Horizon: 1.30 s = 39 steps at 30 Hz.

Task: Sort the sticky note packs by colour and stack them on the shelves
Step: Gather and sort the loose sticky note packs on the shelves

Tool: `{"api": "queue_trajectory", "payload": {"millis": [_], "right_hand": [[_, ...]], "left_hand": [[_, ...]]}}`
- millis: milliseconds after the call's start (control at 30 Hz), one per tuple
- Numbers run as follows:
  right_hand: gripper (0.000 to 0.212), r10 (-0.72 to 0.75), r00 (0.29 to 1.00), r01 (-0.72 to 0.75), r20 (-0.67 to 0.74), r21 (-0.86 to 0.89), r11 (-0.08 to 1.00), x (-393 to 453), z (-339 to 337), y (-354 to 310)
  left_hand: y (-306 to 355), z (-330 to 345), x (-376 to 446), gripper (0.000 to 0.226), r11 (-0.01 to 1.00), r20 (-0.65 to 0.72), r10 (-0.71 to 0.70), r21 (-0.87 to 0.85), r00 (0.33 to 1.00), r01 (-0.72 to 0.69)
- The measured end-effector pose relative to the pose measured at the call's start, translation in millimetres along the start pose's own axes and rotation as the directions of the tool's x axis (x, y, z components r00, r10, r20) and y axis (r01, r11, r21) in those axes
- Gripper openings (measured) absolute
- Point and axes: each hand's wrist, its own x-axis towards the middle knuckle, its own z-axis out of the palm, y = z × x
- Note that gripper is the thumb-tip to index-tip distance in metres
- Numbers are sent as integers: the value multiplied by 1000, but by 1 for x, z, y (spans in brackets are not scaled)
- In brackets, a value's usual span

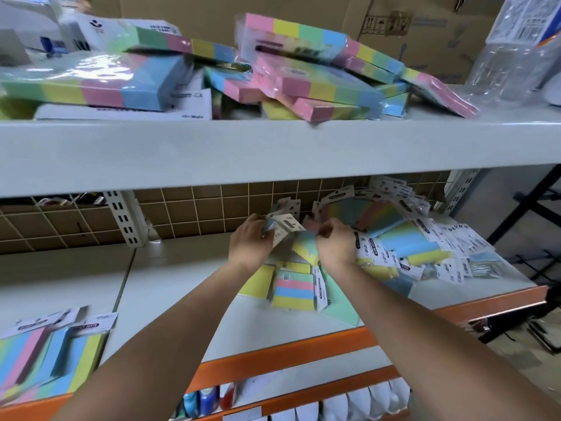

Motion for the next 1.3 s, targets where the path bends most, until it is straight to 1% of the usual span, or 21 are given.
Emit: {"api": "queue_trajectory", "payload": {"millis": [100, 200, 300, 433, 533, 633, 667, 733, 833, 867, 933, 1000, 1033, 1067, 1133, 1167, 1200, 1233, 1300], "right_hand": [[30, -27, 1000, 27, 3, 8, 1000, -7, -3, -3], [47, -47, 999, 47, 1, -18, 999, -15, -9, -9], [55, -25, 1000, 25, 17, -8, 1000, -20, -13, -12], [41, 12, 999, -14, 35, 71, 997, -22, -11, -16], [30, 32, 999, -36, 31, 153, 988, -27, -11, -23], [23, 35, 998, -45, 48, 217, 975, -37, -13, -33], [23, 23, 998, -36, 61, 223, 974, -43, -12, -36], [27, -14, 997, -3, 73, 225, 974, -54, -6, -42], [47, -88, 990, 63, 108, 216, 974, -72, 7, -50], [49, -120, 983, 93, 138, 187, 978, -78, 12, -52], [40, -190, 964, 171, 186, 116, 979, -88, 23, -56], [31, -259, 940, 245, 224, 89, 966, -97, 31, -61], [33, -276, 926, 262, 258, 89, 961, -101, 34, -63], [44, -287, 910, 272, 300, 94, 958, -105, 36, -66], [73, -287, 872, 251, 397, 143, 958, -111, 40, -68], [85, -275, 855, 222, 439, 170, 960, -115, 42, -69], [91, -268, 844, 203, 465, 185, 962, -118, 45, -71], [92, -256, 842, 197, 475, 171, 965, -120, 47, -72], [81, -251, 858, 243, 447, 77, 967, -123, 53, -73]], "left_hand": [[-2, -5, 0, 22, 982, 30, -97, -162, 995, 101], [-3, -12, -2, 14, 899, 63, -221, -375, 973, 228], [-3, -22, -6, 14, 828, 81, -299, -473, 951, 301], [-4, -40, -14, 23, 803, 108, -303, -507, 947, 315], [-9, -48, -20, 21, 779, 110, -308, -541, 945, 317], [-14, -55, -27, 26, 739, 105, -306, -601, 946, 306], [-15, -57, -29, 26, 739, 98, -314, -599, 944, 308], [-14, -61, -34, 25, 781, 61, -330, -544, 942, 309], [-10, -63, -41, 23, 865, -25, -336, -402, 941, 299], [-9, -63, -43, 23, 881, -52, -339, -367, 939, 298], [-5, -64, -47, 24, 878, -82, -372, -352, 924, 323], [0, -67, -50, 24, 849, -87, -432, -376, 898, 372], [2, -70, -52, 24, 834, -84, -461, -383, 884, 398], [2, -72, -53, 24, 823, -79, -481, -385, 873, 418], [0, -76, -55, 22, 815, -66, -493, -385, 867, 434], [-2, -78, -56, 21, 812, -56, -494, -386, 867, 438], [-4, -80, -57, 22, 811, -44, -494, -385, 869, 441], [-6, -82, -58, 26, 812, -26, -486, -383, 874, 440], [-11, -87, -61, 39, 815, 14, -448, -406, 894, 414]]}}
